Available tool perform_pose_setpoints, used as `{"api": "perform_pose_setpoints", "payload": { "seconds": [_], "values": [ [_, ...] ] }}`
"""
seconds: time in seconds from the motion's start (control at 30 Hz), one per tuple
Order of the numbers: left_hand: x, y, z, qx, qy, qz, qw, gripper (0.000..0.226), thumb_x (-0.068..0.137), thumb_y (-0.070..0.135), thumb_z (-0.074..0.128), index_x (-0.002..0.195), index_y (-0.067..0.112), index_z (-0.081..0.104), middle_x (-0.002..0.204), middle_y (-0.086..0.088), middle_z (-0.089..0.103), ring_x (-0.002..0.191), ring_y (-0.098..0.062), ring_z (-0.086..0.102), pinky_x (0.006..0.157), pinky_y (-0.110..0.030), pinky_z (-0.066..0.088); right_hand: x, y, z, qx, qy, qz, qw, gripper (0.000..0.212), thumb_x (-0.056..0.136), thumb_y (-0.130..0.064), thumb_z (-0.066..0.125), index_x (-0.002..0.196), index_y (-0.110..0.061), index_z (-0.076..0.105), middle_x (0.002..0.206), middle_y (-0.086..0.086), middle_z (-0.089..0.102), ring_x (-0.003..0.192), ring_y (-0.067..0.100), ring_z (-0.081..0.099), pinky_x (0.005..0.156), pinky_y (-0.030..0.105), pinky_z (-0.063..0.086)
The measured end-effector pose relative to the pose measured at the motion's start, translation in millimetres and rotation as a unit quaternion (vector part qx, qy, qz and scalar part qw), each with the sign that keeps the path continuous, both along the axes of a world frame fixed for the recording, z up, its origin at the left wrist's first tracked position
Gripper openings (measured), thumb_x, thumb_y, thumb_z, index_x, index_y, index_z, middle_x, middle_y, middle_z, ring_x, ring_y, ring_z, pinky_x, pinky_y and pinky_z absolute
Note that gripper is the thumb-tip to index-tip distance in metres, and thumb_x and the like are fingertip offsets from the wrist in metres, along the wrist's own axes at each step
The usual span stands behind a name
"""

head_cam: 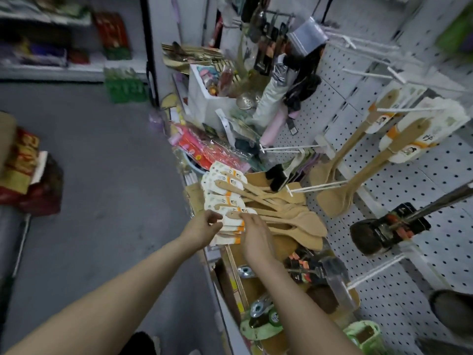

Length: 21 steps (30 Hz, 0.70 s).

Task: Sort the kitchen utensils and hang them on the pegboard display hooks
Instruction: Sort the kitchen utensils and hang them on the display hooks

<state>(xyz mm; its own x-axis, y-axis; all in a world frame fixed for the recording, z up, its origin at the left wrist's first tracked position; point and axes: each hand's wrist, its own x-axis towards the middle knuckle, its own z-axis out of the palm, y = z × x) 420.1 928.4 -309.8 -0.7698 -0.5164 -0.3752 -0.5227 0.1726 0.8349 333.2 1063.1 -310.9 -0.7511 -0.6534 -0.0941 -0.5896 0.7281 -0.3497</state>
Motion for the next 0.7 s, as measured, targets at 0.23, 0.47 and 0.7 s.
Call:
{"api": "perform_pose_setpoints", "payload": {
  "seconds": [0.23, 0.47, 0.7],
  "values": [
    [16.1, -87.4, 27.2, -0.120, -0.007, -0.030, 0.992, 0.029, 0.093, 0.026, 0.056, 0.119, 0.016, 0.063, 0.117, -0.002, 0.065, 0.107, -0.020, 0.061, 0.089, -0.031, 0.048, -0.5, -85.8, 26.7, -0.001, 0.019, 0.039, 0.999, 0.063, 0.086, 0.004, 0.045, 0.144, -0.020, 0.044, 0.146, 0.007, 0.046, 0.131, 0.028, 0.043, 0.108, 0.034, 0.037],
    [39.3, -216.9, 67.2, -0.250, -0.002, -0.048, 0.967, 0.031, 0.091, 0.029, 0.059, 0.120, 0.018, 0.063, 0.120, -0.005, 0.063, 0.108, -0.022, 0.060, 0.084, -0.028, 0.044, 12.3, -220.3, 71.2, -0.057, 0.074, 0.116, 0.989, 0.051, 0.087, -0.002, 0.050, 0.135, -0.018, 0.054, 0.131, 0.009, 0.057, 0.119, 0.032, 0.052, 0.097, 0.038, 0.041],
    [56.5, -338.6, 121.6, -0.343, 0.045, -0.064, 0.936, 0.031, 0.090, 0.032, 0.062, 0.118, 0.020, 0.062, 0.117, -0.001, 0.062, 0.107, -0.019, 0.059, 0.088, -0.031, 0.046, 14.6, -337.8, 128.0, -0.133, 0.151, 0.164, 0.966, 0.038, 0.089, -0.011, 0.059, 0.126, -0.019, 0.061, 0.125, 0.005, 0.061, 0.113, 0.030, 0.055, 0.094, 0.041, 0.045]
  ]
}}
